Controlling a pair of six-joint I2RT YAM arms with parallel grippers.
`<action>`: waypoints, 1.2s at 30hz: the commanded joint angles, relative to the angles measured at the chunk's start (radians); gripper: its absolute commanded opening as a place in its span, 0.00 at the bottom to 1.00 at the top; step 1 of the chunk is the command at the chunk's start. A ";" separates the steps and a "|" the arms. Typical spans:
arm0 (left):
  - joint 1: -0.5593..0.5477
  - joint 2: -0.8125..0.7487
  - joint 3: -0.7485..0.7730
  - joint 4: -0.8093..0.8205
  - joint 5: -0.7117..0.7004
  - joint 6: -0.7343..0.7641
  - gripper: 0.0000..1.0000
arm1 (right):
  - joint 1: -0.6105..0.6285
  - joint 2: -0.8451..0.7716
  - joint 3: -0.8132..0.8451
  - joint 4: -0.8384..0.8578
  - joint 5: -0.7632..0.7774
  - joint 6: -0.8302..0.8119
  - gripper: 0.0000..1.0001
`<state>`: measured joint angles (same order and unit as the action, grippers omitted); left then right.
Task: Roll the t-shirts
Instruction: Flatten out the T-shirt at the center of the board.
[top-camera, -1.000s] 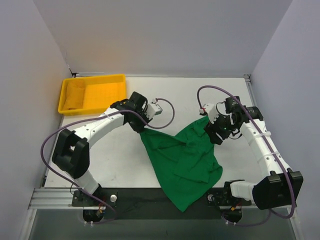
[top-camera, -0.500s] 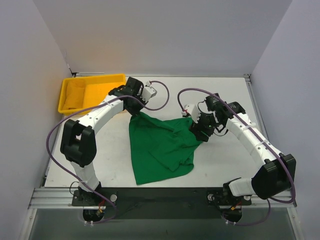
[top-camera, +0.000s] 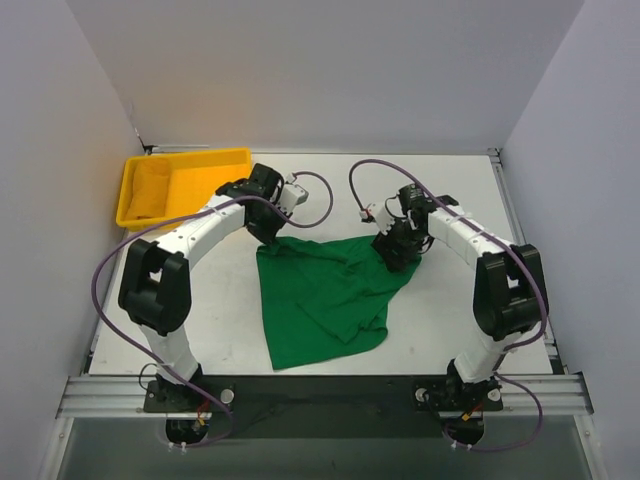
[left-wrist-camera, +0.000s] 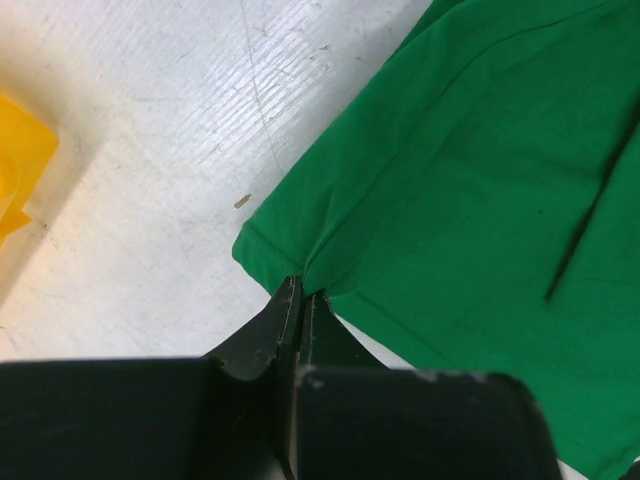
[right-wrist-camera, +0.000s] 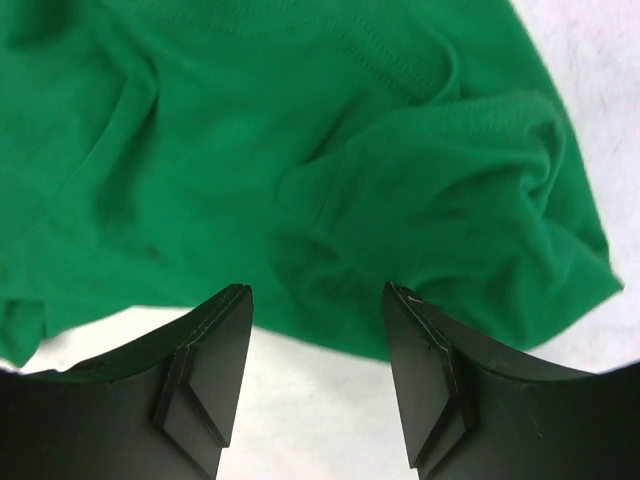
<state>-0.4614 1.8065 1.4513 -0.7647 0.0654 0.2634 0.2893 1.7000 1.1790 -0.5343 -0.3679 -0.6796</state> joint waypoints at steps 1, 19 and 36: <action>0.018 -0.064 0.003 -0.016 0.014 -0.016 0.00 | 0.019 0.061 0.090 0.045 0.004 -0.015 0.55; 0.105 -0.047 0.263 -0.071 0.019 0.011 0.00 | -0.092 -0.077 0.292 -0.029 -0.031 0.038 0.00; 0.173 -0.257 0.388 -0.088 0.082 0.030 0.00 | -0.550 -0.723 -0.238 -0.234 -0.043 -0.313 0.00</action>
<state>-0.2920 1.6276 1.9034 -0.8593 0.1097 0.2924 -0.1627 0.9611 1.0538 -0.7002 -0.4301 -0.9600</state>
